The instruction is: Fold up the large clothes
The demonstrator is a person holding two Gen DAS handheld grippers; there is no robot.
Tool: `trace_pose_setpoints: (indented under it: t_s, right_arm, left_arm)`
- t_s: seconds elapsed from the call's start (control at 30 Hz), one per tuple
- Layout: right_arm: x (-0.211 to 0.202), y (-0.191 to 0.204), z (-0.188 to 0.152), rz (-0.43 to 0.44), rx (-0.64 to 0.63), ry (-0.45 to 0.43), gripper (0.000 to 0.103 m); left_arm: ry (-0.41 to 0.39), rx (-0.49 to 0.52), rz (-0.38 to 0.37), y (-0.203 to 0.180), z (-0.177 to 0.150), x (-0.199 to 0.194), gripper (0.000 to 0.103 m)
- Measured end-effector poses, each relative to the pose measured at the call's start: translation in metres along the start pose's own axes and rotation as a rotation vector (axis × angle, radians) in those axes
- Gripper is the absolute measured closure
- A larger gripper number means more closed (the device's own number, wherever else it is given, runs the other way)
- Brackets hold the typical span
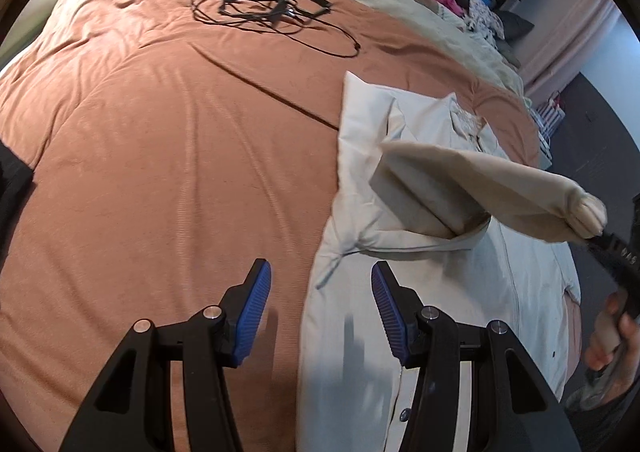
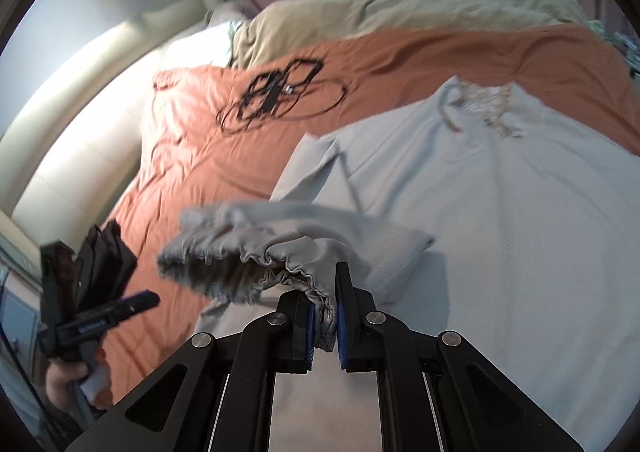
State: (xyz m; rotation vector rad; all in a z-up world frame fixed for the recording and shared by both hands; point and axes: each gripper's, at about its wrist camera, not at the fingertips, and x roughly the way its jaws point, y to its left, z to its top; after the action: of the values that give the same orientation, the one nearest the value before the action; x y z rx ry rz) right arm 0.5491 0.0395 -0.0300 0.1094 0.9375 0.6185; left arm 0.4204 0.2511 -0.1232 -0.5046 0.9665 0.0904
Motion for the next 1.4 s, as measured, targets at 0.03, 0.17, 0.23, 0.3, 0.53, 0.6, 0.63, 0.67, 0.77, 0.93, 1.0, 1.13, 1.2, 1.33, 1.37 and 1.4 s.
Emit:
trace_pose_setpoints:
  t_s: [0.03, 0.17, 0.23, 0.3, 0.53, 0.6, 0.63, 0.67, 0.77, 0.93, 1.0, 1.13, 1.2, 1.33, 1.37, 1.4]
  right_arm:
    - [-0.012, -0.011, 0.002, -0.004, 0.026, -0.021, 0.094]
    - [-0.034, -0.041, 0.006, -0.037, 0.099, -0.076, 0.094]
    - [-0.041, -0.059, 0.006, -0.060, 0.150, -0.096, 0.094]
    - [-0.048, -0.080, 0.000, -0.091, 0.216, -0.111, 0.094]
    - [-0.036, -0.145, -0.029, -0.187, 0.385, -0.043, 0.083]
    - [-0.029, -0.158, -0.041, -0.187, 0.415, -0.022, 0.069]
    - [-0.028, -0.164, -0.047, -0.186, 0.426, -0.017, 0.065]
    - [-0.025, -0.170, -0.053, -0.183, 0.442, -0.009, 0.062]
    - [-0.014, -0.184, -0.067, -0.160, 0.492, 0.023, 0.060]
    - [0.007, -0.200, -0.076, -0.133, 0.529, 0.046, 0.060]
    - [0.012, -0.207, -0.073, -0.139, 0.533, 0.026, 0.073]
    - [0.020, -0.219, -0.065, -0.138, 0.531, 0.016, 0.093]
    - [0.024, -0.221, -0.059, -0.151, 0.515, 0.014, 0.094]
    - [0.031, -0.223, -0.048, -0.163, 0.499, 0.008, 0.094]
    - [0.033, -0.224, -0.046, -0.169, 0.494, 0.014, 0.094]
    - [0.035, -0.224, -0.043, -0.171, 0.483, 0.018, 0.094]
  left_arm:
    - [0.006, 0.009, 0.000, -0.005, 0.000, 0.003, 0.050]
    - [0.029, 0.046, 0.012, -0.022, 0.002, 0.017, 0.050]
    - [0.041, 0.064, 0.024, -0.029, 0.002, 0.024, 0.050]
    - [0.053, 0.084, 0.044, -0.035, 0.003, 0.032, 0.050]
    - [0.095, 0.142, 0.126, -0.042, 0.001, 0.057, 0.050]
    - [0.105, 0.142, 0.141, -0.038, 0.001, 0.062, 0.050]
    - [0.109, 0.141, 0.148, -0.037, 0.001, 0.064, 0.050]
    - [0.113, 0.142, 0.154, -0.035, 0.001, 0.066, 0.051]
    - [0.137, 0.144, 0.170, -0.033, 0.001, 0.074, 0.067]
    - [0.148, 0.137, 0.192, -0.026, 0.002, 0.083, 0.076]
    - [0.152, 0.135, 0.193, -0.024, 0.003, 0.085, 0.076]
    - [0.151, 0.139, 0.202, -0.024, 0.005, 0.089, 0.076]
    - [0.151, 0.135, 0.206, -0.024, 0.006, 0.090, 0.076]
    - [0.152, 0.131, 0.217, -0.025, 0.006, 0.090, 0.076]
    - [0.152, 0.128, 0.219, -0.025, 0.006, 0.089, 0.076]
    - [0.152, 0.123, 0.220, -0.026, 0.006, 0.088, 0.076]
